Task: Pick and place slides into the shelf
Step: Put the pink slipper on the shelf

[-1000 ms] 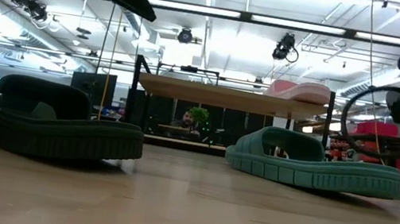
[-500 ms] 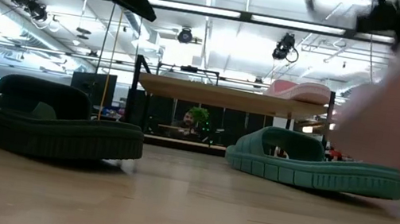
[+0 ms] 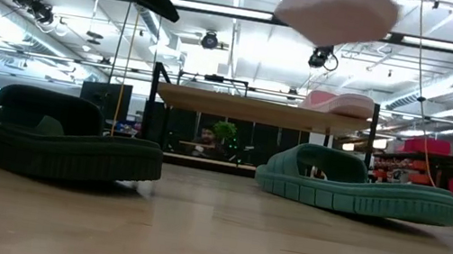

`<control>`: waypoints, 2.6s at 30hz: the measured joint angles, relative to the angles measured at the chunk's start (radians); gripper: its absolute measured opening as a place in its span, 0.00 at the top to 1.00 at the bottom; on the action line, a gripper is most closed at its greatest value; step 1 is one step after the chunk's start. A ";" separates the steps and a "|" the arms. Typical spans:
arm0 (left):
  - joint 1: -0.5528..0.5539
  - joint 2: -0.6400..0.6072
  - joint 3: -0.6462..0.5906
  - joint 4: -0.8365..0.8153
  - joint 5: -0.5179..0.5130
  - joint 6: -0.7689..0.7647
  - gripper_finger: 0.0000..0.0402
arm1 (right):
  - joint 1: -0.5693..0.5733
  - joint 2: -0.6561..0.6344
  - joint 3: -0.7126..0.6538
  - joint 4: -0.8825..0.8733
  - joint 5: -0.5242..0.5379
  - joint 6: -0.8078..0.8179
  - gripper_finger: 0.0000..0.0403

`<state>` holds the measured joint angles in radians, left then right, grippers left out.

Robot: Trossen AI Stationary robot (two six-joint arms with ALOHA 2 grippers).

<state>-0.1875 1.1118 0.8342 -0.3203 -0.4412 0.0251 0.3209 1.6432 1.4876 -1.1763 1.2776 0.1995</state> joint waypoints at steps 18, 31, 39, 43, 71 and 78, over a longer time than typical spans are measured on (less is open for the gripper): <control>0.000 0.000 0.000 0.041 0.000 0.099 0.57 | -0.617 0.000 -0.004 0.668 -0.455 -0.773 0.98; 0.000 0.000 0.000 0.034 0.000 0.053 0.57 | -0.732 0.031 -0.013 0.613 -0.618 -0.757 0.98; 0.000 0.000 0.000 0.030 0.000 0.004 0.57 | -0.734 0.100 -0.013 0.600 -0.604 -0.792 0.98; 0.000 0.000 0.000 0.030 0.000 -0.032 0.57 | -0.745 0.133 -0.013 0.596 -0.574 -0.796 0.98; -0.001 0.000 0.000 -0.015 0.000 -0.094 0.57 | -0.745 0.126 -0.013 0.491 -0.486 -0.854 0.86; -0.001 0.000 0.000 -0.015 0.000 -0.094 0.57 | -0.745 0.126 -0.013 0.491 -0.456 -0.792 0.71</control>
<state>-0.1883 1.1114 0.8341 -0.3351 -0.4412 -0.0685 -0.4236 1.7687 1.4742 -0.6852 0.8219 -0.5926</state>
